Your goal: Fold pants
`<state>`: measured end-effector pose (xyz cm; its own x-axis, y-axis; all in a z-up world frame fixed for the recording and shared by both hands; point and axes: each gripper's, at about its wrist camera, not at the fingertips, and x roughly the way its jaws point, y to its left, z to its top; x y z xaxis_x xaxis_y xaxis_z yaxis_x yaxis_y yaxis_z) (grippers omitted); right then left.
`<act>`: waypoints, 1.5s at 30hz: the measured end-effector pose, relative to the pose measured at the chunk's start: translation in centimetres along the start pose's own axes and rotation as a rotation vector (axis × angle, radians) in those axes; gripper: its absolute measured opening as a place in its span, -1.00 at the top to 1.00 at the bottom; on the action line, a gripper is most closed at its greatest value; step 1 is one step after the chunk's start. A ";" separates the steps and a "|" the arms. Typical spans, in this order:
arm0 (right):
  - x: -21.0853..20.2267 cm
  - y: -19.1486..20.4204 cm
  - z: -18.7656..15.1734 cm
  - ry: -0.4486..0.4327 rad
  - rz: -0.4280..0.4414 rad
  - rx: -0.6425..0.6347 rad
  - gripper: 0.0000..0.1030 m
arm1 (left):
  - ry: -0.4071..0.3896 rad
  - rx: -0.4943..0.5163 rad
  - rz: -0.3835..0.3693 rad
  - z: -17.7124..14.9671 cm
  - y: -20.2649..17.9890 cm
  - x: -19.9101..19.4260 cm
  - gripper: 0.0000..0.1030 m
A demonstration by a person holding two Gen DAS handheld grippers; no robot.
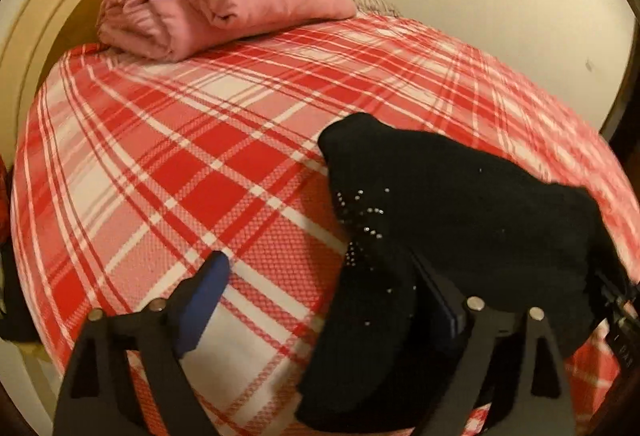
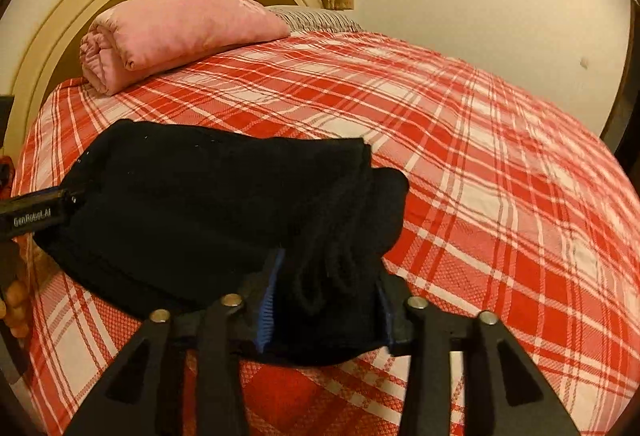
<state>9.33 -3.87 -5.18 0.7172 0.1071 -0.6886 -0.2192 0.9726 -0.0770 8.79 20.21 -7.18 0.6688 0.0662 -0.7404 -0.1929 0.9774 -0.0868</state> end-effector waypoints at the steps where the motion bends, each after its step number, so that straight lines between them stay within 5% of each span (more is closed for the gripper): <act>1: 0.0 -0.2 -0.1 0.000 0.003 0.012 -0.01 | -0.001 0.001 0.021 0.0 0.0 0.0 -0.95; 3: -0.5 -0.9 -0.3 -0.008 0.014 0.041 -0.18 | 0.003 -0.027 0.016 -0.1 0.4 0.3 -1.00; 8: -3.1 -1.8 -1.3 -0.062 0.004 0.066 -0.19 | -0.017 -0.035 -0.005 -0.6 0.8 0.0 -1.00; 12: -6.8 -1.7 -1.8 -0.175 -0.119 0.060 -0.19 | -0.001 -0.074 -0.048 -1.2 2.4 -1.0 -1.00; 16: -8.7 0.3 -0.7 -0.260 -0.101 -0.002 -0.19 | 0.025 -0.138 -0.084 -2.2 4.3 -2.2 -1.00; 20: -7.4 2.6 0.3 -0.226 -0.029 -0.064 0.22 | 0.031 -0.157 -0.053 -2.2 5.3 -3.9 -1.00; 26: -2.3 2.3 -1.5 -0.032 0.008 -0.012 0.22 | -0.079 -0.028 0.002 -0.5 3.7 -6.3 -1.00; 31: -2.1 2.0 -1.7 -0.034 0.016 0.005 0.22 | -0.038 0.067 0.017 -0.2 2.0 -4.8 -1.00; 34: -2.1 2.2 -1.9 -0.035 0.009 -0.002 0.22 | -0.006 0.125 0.094 0.1 1.2 -2.4 -0.93; 39: -1.5 2.2 -1.6 -0.021 0.013 -0.004 0.21 | 0.078 -0.010 0.090 1.6 2.9 1.1 -1.00; 45: -1.1 2.7 -1.5 -0.018 -0.008 -0.028 0.19 | 0.112 -0.019 0.071 2.6 3.0 2.0 -1.00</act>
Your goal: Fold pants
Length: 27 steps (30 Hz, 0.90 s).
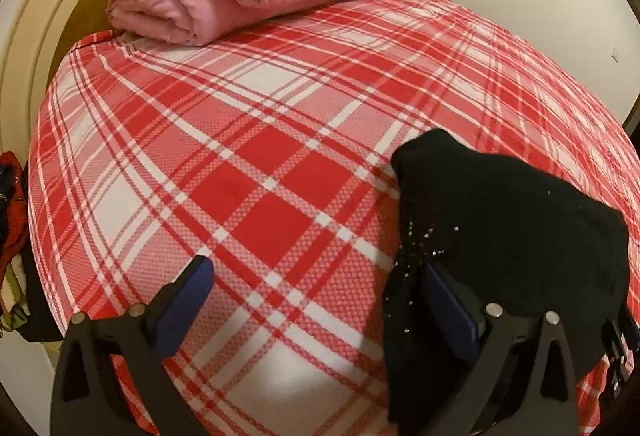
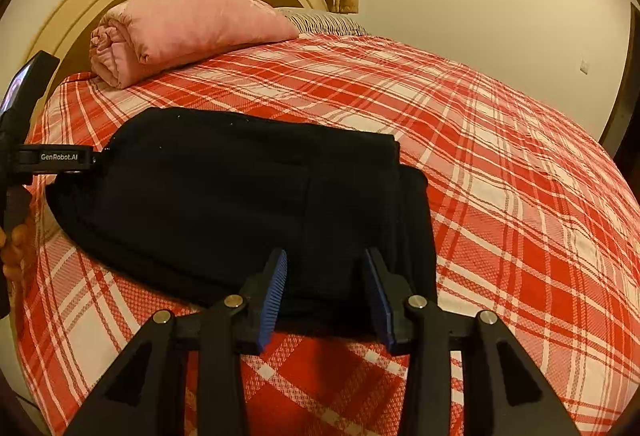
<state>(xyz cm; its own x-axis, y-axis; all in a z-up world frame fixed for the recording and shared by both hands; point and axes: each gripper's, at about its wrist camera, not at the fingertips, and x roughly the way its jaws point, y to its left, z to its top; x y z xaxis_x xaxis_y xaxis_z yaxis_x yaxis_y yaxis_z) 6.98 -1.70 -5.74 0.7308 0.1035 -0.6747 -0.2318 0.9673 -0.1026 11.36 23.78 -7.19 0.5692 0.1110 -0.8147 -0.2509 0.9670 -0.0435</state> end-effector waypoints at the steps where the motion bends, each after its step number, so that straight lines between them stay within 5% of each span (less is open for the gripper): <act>1: 0.0 -0.2 0.0 -0.001 0.008 0.008 0.19 | -0.004 0.003 0.000 -0.3 0.1 -0.3 -1.00; 10: -1.2 0.5 0.2 0.008 -0.029 -0.038 0.13 | -0.094 0.098 0.086 -3.2 -0.9 -4.7 -0.98; 13: -4.4 0.4 0.3 -0.058 0.003 0.024 0.10 | -0.134 0.116 0.070 -4.0 -1.4 -6.2 -0.98; 17: -8.7 0.5 0.0 -0.143 0.025 0.108 -0.25 | -0.218 0.126 0.024 -5.3 -2.6 -9.4 -0.98; 22: -12.7 0.8 -1.4 -0.180 0.092 0.231 -0.26 | -0.283 0.169 0.011 -7.1 -4.3 -13.1 -1.00; 27: -15.8 1.4 -3.2 -0.222 0.054 0.294 -0.26 | -0.309 0.177 -0.007 -8.6 -4.7 -16.1 -1.00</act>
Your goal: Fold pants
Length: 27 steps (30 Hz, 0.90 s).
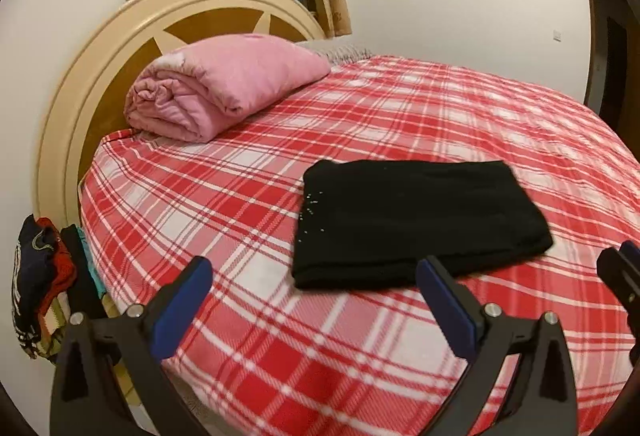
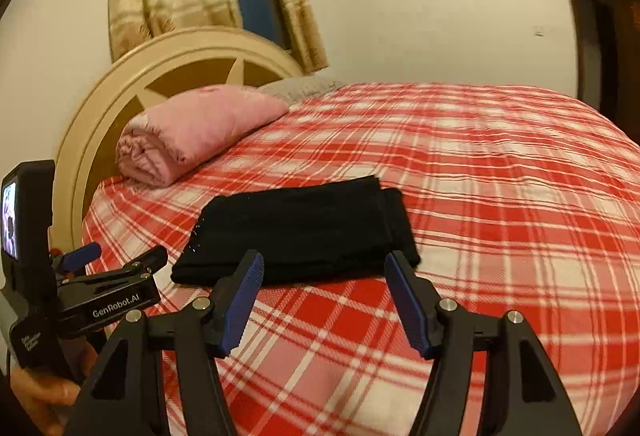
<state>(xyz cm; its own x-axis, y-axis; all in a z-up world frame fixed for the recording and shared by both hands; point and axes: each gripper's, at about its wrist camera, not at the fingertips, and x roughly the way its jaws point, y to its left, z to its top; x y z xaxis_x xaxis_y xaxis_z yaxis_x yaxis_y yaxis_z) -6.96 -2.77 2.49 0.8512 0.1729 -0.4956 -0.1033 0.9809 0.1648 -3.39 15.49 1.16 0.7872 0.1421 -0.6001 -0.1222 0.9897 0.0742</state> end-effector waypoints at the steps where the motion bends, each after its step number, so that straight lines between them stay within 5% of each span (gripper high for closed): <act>1: -1.1 0.2 -0.2 -0.026 -0.020 0.007 -0.26 | -0.005 -0.002 -0.010 -0.1 0.0 -0.5 -1.00; 11: -8.0 1.3 0.0 -0.205 -0.039 0.054 -0.36 | -0.125 0.036 0.004 -1.2 0.0 -6.2 -1.00; 27: -11.0 2.4 -0.4 -0.260 -0.046 0.038 -0.36 | -0.183 0.045 0.000 -1.8 -0.3 -8.5 -1.00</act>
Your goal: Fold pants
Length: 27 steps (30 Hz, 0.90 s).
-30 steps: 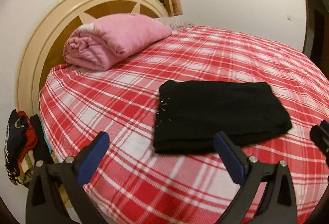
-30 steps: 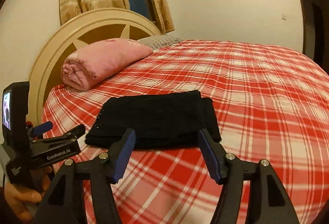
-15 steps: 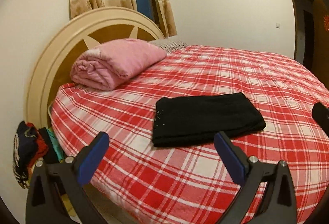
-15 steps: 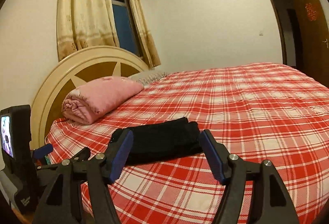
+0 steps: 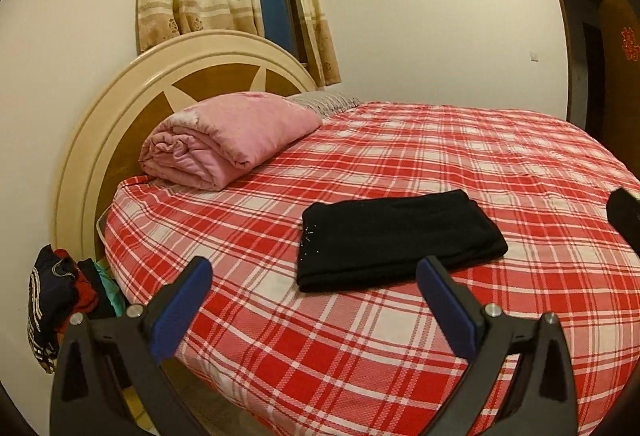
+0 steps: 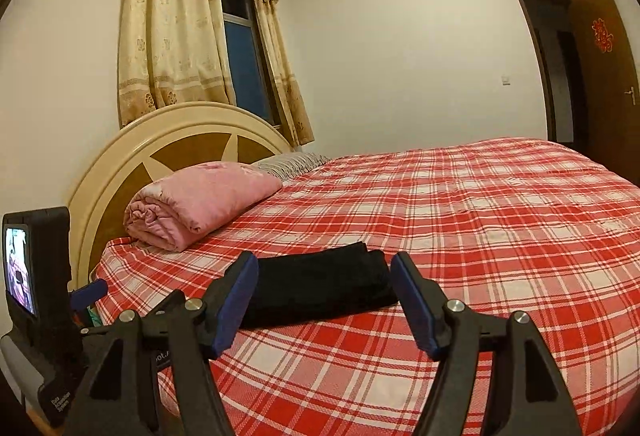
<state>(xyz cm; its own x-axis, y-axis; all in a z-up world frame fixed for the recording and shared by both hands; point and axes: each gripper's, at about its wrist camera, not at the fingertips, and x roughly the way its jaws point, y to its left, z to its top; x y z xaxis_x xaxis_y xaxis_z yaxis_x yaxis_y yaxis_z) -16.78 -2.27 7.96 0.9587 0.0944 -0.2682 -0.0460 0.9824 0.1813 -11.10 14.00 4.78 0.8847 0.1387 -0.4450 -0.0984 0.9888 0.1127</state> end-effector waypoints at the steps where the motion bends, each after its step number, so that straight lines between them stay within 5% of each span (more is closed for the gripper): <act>1: 0.0 0.0 -0.1 0.003 0.001 0.000 -0.36 | 0.001 -0.003 -0.001 0.0 0.0 0.0 -1.00; 27: -0.4 -0.1 0.3 -0.017 0.000 0.018 -0.37 | 0.000 -0.006 -0.001 0.3 0.0 -0.1 -1.00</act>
<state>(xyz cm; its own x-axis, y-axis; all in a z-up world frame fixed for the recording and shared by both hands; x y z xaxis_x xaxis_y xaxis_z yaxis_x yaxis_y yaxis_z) -17.11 -2.46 8.35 0.9634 0.0919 -0.2520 -0.0415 0.9793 0.1983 -11.05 13.95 5.07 0.8849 0.1381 -0.4449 -0.1006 0.9892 0.1068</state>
